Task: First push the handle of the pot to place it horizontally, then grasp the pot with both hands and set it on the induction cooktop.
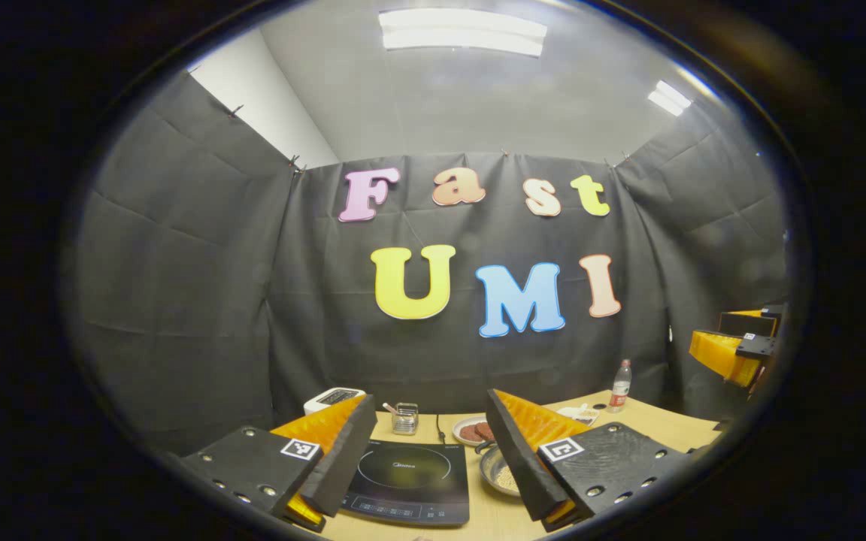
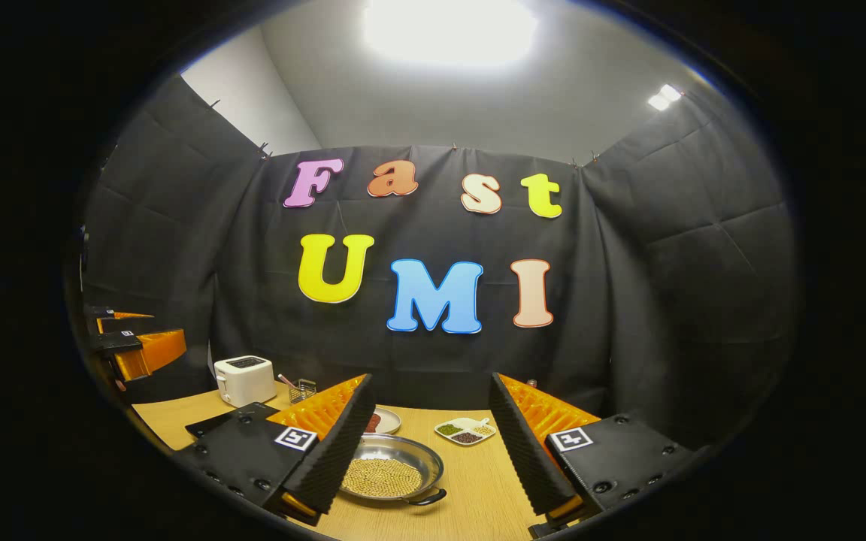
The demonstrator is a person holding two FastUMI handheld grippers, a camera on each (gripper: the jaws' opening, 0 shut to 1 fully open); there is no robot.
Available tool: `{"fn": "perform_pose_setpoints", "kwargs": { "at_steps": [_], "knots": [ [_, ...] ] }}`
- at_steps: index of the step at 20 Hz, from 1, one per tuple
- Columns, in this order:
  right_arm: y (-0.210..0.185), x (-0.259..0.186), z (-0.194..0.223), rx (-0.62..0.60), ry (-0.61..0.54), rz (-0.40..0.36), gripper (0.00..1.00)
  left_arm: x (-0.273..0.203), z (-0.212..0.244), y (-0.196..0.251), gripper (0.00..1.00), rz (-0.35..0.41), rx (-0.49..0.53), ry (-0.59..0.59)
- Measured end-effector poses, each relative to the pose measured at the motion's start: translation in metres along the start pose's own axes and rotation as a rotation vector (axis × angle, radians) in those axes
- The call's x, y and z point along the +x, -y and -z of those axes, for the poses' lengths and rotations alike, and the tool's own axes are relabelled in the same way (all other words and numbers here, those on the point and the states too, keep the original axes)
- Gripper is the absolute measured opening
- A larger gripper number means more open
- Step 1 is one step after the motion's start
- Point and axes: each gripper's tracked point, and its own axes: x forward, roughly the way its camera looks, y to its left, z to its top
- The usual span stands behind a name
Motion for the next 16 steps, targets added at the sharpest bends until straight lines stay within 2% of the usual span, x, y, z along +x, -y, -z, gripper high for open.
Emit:
{"fn": "perform_pose_setpoints", "kwargs": {
  "at_steps": [2,3,7,9,10,11,12,13,14,15,16],
  "knots": [
    [-0.004,0.001,0.002,0.001,-0.004,-0.012,0.9,0.001,-0.001,-0.003,0.87,-0.001,0.003,0.002],
    [-0.005,0.001,0.002,0.001,-0.005,-0.012,0.78,0.001,-0.001,-0.003,0.87,0.0,0.003,0.001],
    [-0.01,0.003,0.005,0.003,-0.013,-0.022,0.57,0.002,-0.001,-0.007,0.87,0.002,0.01,0.002],
    [-0.014,0.006,0.006,0.003,-0.019,-0.025,0.5,0.003,-0.002,-0.009,0.9,0.002,0.012,0.005],
    [-0.016,0.006,0.007,0.007,-0.024,-0.03,0.47,0.004,0.0,-0.01,0.87,0.001,0.014,0.004],
    [-0.02,0.007,0.009,0.013,-0.03,-0.045,0.37,0.005,0.0,-0.012,0.87,0.001,0.015,0.004],
    [-0.025,0.009,0.011,0.016,-0.038,-0.06,0.37,0.006,0.0,-0.014,0.9,0.002,0.015,0.004],
    [-0.023,0.009,0.012,0.01,-0.041,-0.053,0.38,0.007,0.001,-0.015,0.87,0.0,0.014,0.004],
    [-0.025,0.012,0.012,0.01,-0.042,-0.06,0.25,0.008,0.001,-0.017,0.87,0.0,0.013,0.005],
    [-0.032,0.013,0.014,0.008,-0.046,-0.072,0.19,0.009,0.001,-0.018,0.87,0.0,0.012,0.004],
    [-0.026,0.017,0.017,0.003,-0.038,-0.05,0.19,0.01,0.001,-0.021,0.87,0.002,0.011,0.003]
  ]
}}
